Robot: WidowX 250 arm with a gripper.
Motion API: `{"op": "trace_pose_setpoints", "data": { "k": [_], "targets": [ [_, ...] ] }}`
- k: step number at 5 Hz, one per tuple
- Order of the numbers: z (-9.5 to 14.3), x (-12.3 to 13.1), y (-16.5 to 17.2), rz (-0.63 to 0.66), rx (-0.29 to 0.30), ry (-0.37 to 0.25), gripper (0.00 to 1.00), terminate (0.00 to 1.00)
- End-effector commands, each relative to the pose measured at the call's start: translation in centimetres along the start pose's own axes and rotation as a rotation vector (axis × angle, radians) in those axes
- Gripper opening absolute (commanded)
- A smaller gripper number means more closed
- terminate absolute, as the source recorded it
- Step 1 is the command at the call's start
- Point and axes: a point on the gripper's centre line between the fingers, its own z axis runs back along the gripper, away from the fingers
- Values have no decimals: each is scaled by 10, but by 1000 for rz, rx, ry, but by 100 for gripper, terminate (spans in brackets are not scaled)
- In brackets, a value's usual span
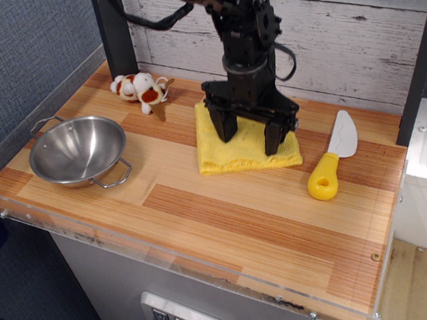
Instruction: Put the yellow rectangle on the opposite side of the table.
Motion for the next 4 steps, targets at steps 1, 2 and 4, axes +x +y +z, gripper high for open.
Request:
{"op": "trace_pose_setpoints", "data": {
  "k": [1, 2, 4],
  "targets": [
    [-7, 32, 21, 18, 14, -26, 100, 0],
    [-4, 35, 21, 11, 21, -29, 100, 0],
    [15, 26, 6, 6, -27, -32, 100, 0]
  ]
}}
